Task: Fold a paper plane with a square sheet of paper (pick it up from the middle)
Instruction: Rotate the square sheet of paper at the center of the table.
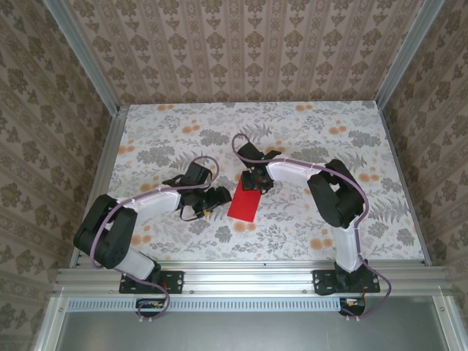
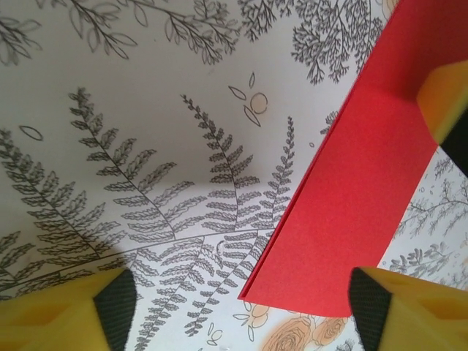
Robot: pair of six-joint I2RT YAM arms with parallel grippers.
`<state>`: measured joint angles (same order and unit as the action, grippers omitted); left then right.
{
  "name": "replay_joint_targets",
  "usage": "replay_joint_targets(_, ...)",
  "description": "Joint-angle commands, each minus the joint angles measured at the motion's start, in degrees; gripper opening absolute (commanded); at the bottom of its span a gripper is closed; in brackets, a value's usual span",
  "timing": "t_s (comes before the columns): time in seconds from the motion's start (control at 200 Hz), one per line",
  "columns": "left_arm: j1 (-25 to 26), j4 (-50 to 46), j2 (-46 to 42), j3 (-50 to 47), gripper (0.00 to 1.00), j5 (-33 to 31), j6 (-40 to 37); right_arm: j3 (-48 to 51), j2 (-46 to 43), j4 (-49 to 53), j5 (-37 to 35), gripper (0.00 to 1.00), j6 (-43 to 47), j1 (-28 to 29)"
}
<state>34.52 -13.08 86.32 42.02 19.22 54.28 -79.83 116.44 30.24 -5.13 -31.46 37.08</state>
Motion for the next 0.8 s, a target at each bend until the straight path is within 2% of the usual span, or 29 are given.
replay_joint_targets(0.0,0.3,1.9,1.1,0.5,0.74,3.3,0.8,-0.7,2.8,3.9,-1.7,0.51,8.8,0.4)
replay_joint_targets(0.135,0.7,4.8,1.8,-1.0,0.69,6.4,2.1,0.6,3.2,3.6,1.8,0.51,16.4,0.4)
replay_joint_targets(0.295,1.7,6.4,2.0,-2.0,0.63,7.1,3.1,1.4,0.8,0.8,7.5,0.50,18.6,0.2)
replay_joint_targets(0.57,2.6,6.3,2.1,-2.0,0.55,6.8,4.2,0.6,-5.9,-3.0,4.3,0.51,7.2,0.1)
replay_joint_targets(0.795,3.9,5.7,2.3,-2.3,0.54,7.2,5.2,-0.1,-2.2,0.1,2.7,0.52,2.9,0.1)
